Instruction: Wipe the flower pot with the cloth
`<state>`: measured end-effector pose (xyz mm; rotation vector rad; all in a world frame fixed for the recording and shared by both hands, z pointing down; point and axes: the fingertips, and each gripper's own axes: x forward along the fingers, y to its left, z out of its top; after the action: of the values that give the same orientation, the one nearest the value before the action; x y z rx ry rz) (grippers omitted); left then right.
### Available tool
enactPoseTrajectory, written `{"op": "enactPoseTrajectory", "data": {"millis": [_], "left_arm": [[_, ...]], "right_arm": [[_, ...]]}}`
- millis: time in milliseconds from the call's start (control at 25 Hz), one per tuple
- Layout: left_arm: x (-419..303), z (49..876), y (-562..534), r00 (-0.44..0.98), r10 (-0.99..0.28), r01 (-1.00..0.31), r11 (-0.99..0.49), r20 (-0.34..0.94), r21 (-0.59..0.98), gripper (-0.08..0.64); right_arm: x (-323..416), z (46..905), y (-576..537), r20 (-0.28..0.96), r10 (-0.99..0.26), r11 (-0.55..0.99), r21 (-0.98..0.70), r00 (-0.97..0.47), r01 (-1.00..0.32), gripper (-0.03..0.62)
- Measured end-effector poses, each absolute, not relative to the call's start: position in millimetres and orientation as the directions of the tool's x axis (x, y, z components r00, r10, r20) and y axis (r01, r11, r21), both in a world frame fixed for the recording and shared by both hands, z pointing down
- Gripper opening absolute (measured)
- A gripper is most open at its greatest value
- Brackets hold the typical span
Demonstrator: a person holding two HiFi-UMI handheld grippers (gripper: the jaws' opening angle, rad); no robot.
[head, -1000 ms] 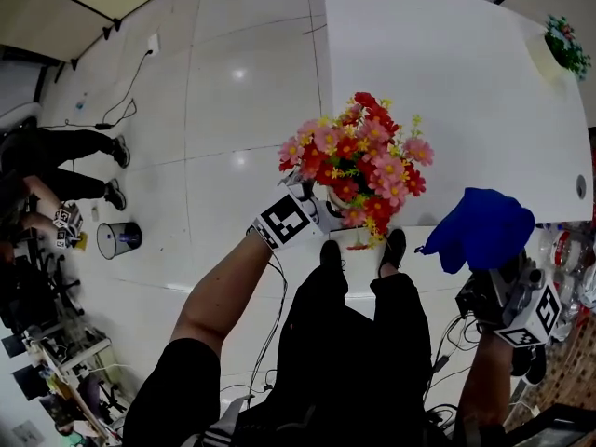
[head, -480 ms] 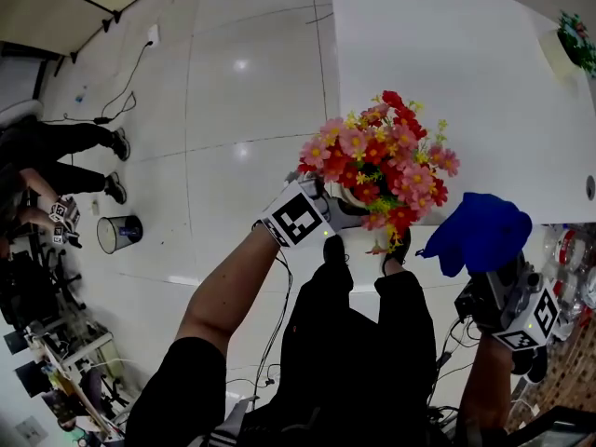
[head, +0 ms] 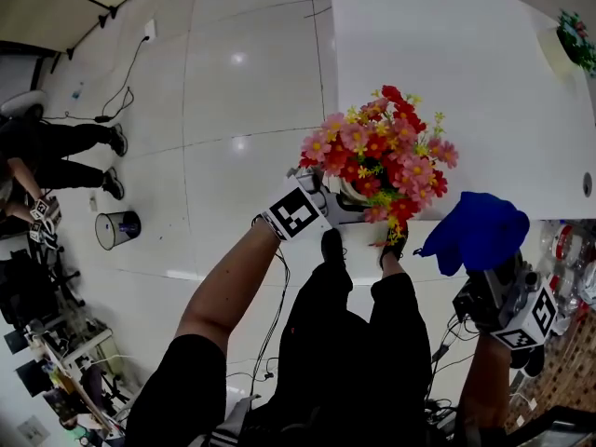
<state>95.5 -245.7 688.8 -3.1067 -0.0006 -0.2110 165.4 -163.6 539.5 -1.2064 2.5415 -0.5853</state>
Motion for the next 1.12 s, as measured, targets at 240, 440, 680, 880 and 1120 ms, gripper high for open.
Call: {"op": "enactPoseTrajectory", "data": {"millis": [240, 440, 680, 880, 1120], "left_arm": [[78, 703, -248, 0.983, -0.031, -0.028, -0.999, 0.181, -0.019, 0.597], [42, 690, -257, 0.976, -0.125, -0.129, -0.992, 0.177, 0.010, 0.597], [-32, 643, -225, 0.961, -0.212, -0.236, -0.964, 0.178, 0.125, 0.597], [-89, 554, -213, 0.900, -0.432, -0.434, -0.879, 0.059, 0.195, 0.597], [-72, 454, -127, 0.909, -0.396, -0.366, -0.908, -0.131, 0.204, 0.562]], "right_arm": [[166, 536, -155, -0.056, -0.792, 0.559, -0.466, -0.607, -0.686, 0.064], [165, 526, -152, -0.047, -0.803, 0.547, -0.457, -0.595, -0.702, 0.064], [157, 469, -143, -0.091, -0.821, 0.545, -0.422, -0.564, -0.724, 0.065], [155, 423, -125, -0.156, -0.797, 0.595, -0.371, -0.584, -0.713, 0.065], [160, 391, -73, -0.175, -0.739, 0.667, -0.320, -0.650, -0.673, 0.065]]}}
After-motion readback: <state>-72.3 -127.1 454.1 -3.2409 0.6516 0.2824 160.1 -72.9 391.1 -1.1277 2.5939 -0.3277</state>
